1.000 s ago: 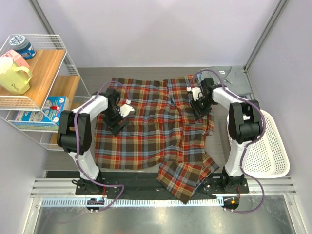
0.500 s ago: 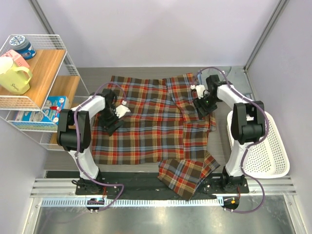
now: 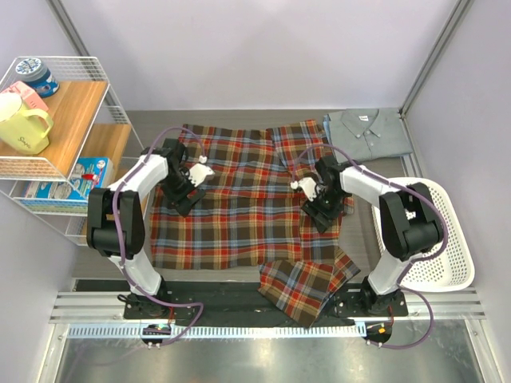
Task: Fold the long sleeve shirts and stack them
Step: Flatten the shirt out
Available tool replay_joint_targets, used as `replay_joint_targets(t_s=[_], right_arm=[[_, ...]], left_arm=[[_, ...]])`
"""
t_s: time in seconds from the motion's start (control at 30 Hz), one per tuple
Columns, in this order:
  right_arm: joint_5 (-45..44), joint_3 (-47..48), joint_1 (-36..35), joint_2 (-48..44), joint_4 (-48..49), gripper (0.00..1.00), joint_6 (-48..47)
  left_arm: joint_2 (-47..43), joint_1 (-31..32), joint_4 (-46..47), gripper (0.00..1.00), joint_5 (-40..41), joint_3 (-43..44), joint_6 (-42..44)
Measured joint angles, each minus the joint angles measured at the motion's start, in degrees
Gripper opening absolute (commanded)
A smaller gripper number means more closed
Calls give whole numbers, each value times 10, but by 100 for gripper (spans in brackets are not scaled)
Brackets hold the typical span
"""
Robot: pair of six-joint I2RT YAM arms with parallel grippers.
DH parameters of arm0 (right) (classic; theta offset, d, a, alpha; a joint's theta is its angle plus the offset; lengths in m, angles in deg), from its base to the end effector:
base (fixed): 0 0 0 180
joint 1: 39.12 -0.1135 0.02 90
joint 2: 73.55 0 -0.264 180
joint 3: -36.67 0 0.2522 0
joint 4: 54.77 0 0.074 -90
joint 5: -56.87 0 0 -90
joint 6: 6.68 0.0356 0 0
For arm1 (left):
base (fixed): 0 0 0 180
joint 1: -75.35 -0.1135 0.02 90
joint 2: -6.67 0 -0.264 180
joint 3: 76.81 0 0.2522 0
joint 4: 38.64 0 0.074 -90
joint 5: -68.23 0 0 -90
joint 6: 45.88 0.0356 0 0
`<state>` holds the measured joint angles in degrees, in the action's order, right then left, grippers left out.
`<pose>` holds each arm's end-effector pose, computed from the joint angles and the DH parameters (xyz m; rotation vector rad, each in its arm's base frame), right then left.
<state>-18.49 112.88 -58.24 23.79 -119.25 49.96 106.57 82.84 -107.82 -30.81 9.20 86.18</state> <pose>0.2779 0.1059 0.1763 -1.3450 2.6950 0.3696 0.3199 -0.0477 0.2047 1.2595 2.6949 -0.1710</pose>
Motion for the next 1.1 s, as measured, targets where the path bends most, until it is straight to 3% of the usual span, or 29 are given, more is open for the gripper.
replay_joint_targets(t_s=[0.33,0.47,0.67,0.77,0.93,1.1], right_arm=[[-65,-76,0,-29,38,54,-58],[-77,-98,1,-50,40,56,-81],[-43,-97,1,-85,-38,63,-89],[-21,-39,1,-97,-60,72,-64],[-3,81,12,-74,-19,74,18],[29,159,77,20,11,74,113]], left_arm=[[-3,0,29,73,13,-108,7],[-42,0,34,73,17,-151,17],[-95,1,8,78,10,-195,35],[-102,1,-9,80,-6,-169,34],[-97,0,-17,84,-55,-55,14],[-90,-1,-2,86,-97,21,-23]])
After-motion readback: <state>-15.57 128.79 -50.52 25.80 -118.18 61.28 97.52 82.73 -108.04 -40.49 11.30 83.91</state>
